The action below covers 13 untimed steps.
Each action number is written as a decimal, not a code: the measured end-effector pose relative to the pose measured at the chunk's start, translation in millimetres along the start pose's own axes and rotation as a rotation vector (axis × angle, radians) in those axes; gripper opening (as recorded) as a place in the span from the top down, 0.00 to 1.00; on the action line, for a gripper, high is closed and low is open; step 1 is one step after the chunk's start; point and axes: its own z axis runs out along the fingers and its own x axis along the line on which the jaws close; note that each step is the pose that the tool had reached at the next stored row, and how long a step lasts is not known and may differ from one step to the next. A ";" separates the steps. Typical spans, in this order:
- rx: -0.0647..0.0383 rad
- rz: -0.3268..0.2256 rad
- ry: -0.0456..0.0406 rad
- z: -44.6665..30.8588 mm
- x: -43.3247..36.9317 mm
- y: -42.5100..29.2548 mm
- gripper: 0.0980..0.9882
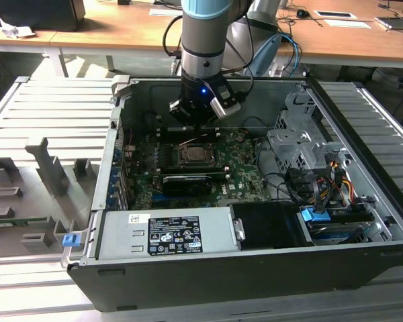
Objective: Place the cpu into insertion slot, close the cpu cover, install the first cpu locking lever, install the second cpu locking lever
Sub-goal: 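Install the first cpu locking lever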
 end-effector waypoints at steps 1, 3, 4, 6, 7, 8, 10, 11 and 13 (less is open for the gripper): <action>0.000 0.000 0.0000 0.2 -0.2 -0.1 0.99; 0.000 0.000 0.0001 0.5 -0.3 -0.1 0.99; 0.000 0.000 0.0000 0.7 -0.5 -0.1 0.99; 0.000 0.000 0.0000 0.8 -0.5 -0.1 0.99; 0.000 0.000 -0.0001 0.9 -0.5 -0.1 0.99; 0.000 0.000 0.0000 1.0 -0.6 -0.1 0.99; 0.000 0.000 0.0000 1.3 -0.7 -0.2 0.99; 0.000 0.000 0.0000 1.3 -0.8 -0.2 0.99; 0.000 0.000 0.0000 2.1 -1.1 -0.2 0.99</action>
